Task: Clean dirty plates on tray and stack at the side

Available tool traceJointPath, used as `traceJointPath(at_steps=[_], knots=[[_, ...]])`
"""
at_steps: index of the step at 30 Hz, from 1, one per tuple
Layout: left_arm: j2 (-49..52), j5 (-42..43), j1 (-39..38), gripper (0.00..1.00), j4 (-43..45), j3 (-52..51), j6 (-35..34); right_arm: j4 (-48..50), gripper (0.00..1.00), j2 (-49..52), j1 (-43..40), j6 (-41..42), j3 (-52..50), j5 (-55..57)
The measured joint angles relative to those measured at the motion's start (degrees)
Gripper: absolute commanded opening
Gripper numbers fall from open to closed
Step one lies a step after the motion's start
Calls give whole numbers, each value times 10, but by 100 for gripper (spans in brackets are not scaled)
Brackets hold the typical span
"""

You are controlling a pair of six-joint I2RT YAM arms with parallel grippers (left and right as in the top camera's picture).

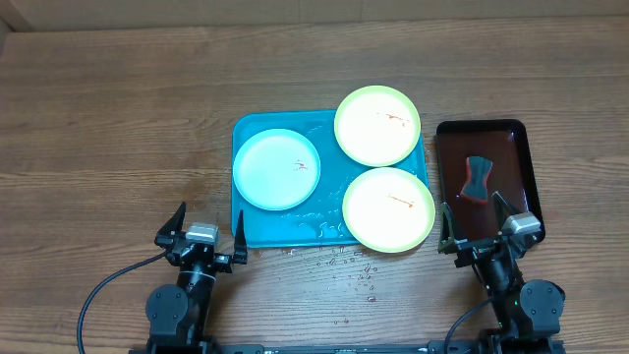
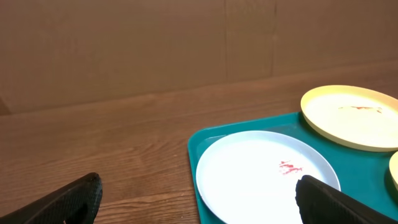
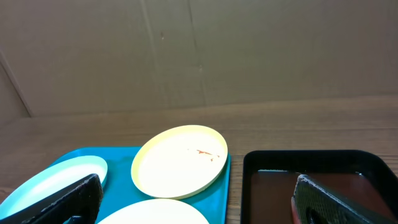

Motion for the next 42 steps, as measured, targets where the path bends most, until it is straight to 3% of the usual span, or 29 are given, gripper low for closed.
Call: traceJointPath(at_steps=[35,42], knots=[[0,21,0,100,24,0,0,0,100,0,0,0,0,-14],[53,60,0,100,-49,80,14,-10,100,33,0,0,31,-46]])
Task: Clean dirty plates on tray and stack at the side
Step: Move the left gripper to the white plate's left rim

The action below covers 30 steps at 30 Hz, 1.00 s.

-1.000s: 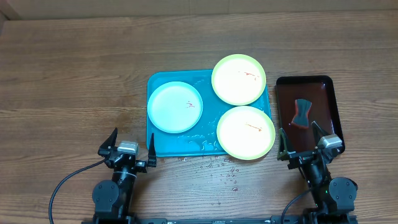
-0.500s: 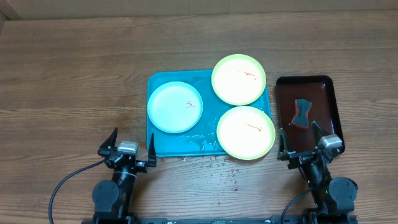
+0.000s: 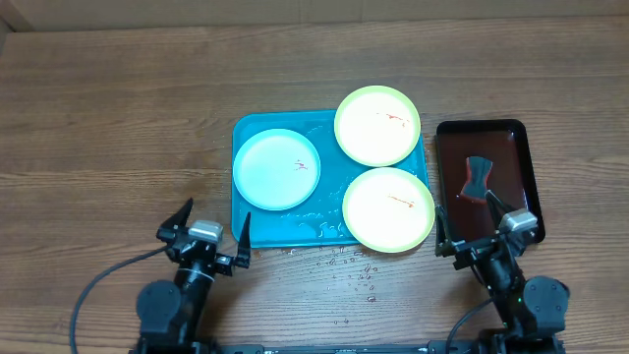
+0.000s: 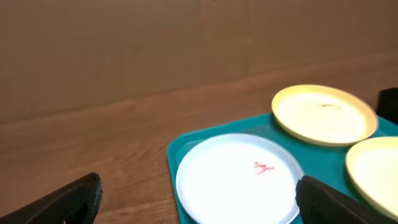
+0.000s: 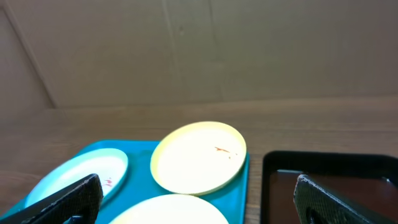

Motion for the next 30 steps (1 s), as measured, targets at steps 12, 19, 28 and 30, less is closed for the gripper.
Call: traceJointPath(at_steps=[12,19,28,30], knots=[[332,37,0,100,-196,338,40,-209,100,226,0,-2,311,-8],[589,60,0,99,-426,595,42,-399,100,407,0,-3,513,10],[758,126,0,100,-499,713,25,-512,100,587,0,-1,650,3],[778,135,0,100,-499,713,11,-512,100,607,0,-1,650,-9]])
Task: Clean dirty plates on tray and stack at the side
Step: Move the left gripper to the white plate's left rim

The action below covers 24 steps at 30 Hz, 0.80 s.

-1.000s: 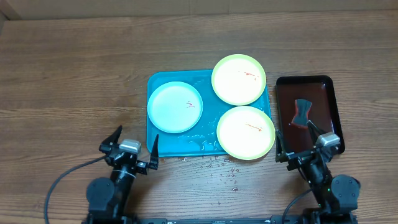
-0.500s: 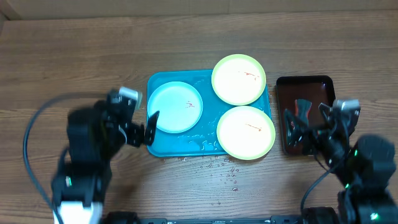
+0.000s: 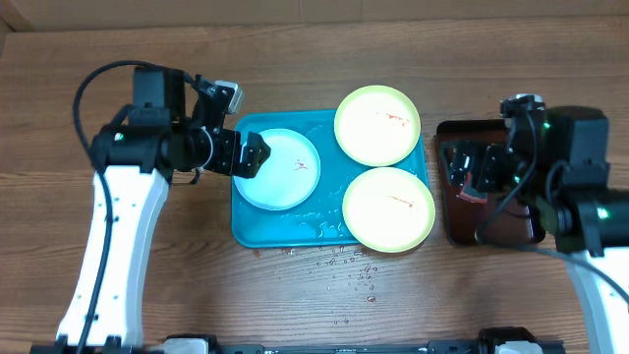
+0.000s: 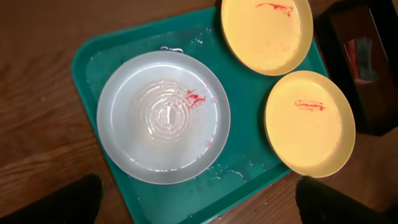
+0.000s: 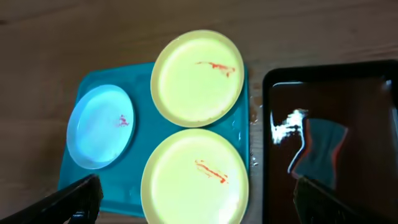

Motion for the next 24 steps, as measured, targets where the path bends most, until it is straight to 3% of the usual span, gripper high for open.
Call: traceJointPath(at_steps=[6,9,16,24], knots=[[60,8,0,78,2,0,-30,-3,100,53,0,1,0,-21],[93,-37,0,61,-3,1,-103,-3,100,75,0,1,0,-25],[169,-178,-16,53,-15,2,-252,-3,100,103,0,1,0,-23],[244,-217,-35,36,-4,3,-303,-5,100,108,0,1,0,-16]])
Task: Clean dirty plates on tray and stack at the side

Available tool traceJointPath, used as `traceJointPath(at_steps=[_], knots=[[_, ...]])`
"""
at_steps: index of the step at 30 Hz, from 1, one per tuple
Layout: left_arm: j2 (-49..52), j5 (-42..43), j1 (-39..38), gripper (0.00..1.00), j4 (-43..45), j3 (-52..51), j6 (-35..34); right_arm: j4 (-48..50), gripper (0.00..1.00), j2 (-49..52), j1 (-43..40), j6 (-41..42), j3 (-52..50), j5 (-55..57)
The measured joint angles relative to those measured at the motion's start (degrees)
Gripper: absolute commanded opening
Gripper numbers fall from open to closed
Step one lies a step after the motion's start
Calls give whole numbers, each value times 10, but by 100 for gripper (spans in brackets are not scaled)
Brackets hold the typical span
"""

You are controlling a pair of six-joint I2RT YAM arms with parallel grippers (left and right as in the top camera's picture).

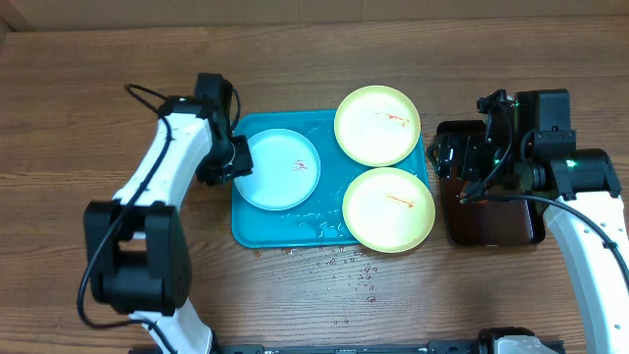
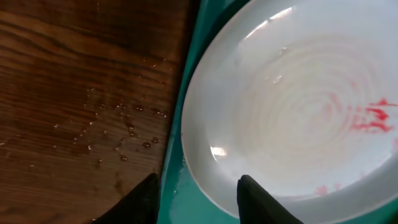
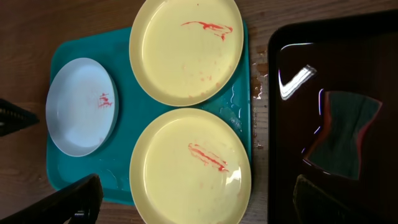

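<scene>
A teal tray [image 1: 285, 231] holds a small white plate [image 1: 278, 168] with a red smear and two yellow plates [image 1: 377, 125] [image 1: 388, 208], each streaked red. My left gripper [image 1: 230, 163] is down at the white plate's left rim. In the left wrist view the left gripper [image 2: 199, 202] is open, one finger over the wood and one over the white plate [image 2: 292, 93], with the rim between them. My right gripper [image 3: 196, 208] is open wide, high above the tray's right side. A grey-and-red sponge [image 3: 342, 134] lies in the black tray.
The black tray [image 1: 491, 231] of dark liquid stands right of the teal tray, partly under my right arm [image 1: 580, 177]. Water drops [image 1: 344, 265] speckle the wood in front of the teal tray. Bare wood lies to the left and at the back.
My left gripper was high over the tray's left half; it is now low at the white plate's left rim, jaws closer together. My right gripper has shifted slightly over the black tray.
Both arms first rested at the table's front edge, grippers open, looking across the tray. Then both were raised, the left above the white plate and the right above the black tray. Now the left gripper straddles the white plate's rim. All plates remain where they were.
</scene>
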Motion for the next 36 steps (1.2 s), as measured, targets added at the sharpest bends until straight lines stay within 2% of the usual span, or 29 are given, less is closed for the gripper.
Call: traceJointPath(at_steps=[7,16,22,26,36], knots=[[54,-9,-15,35,4,0,-17,-1,100,0,0,0,0,0],[61,-13,-19,31,14,0,-26,-2,100,0,0,0,0,1],[61,1,-35,34,41,0,-11,-4,100,0,0,0,0,0],[61,2,-68,42,52,0,-7,-4,100,0,0,0,0,1],[61,-63,-89,44,82,0,3,-3,100,0,0,0,0,1]])
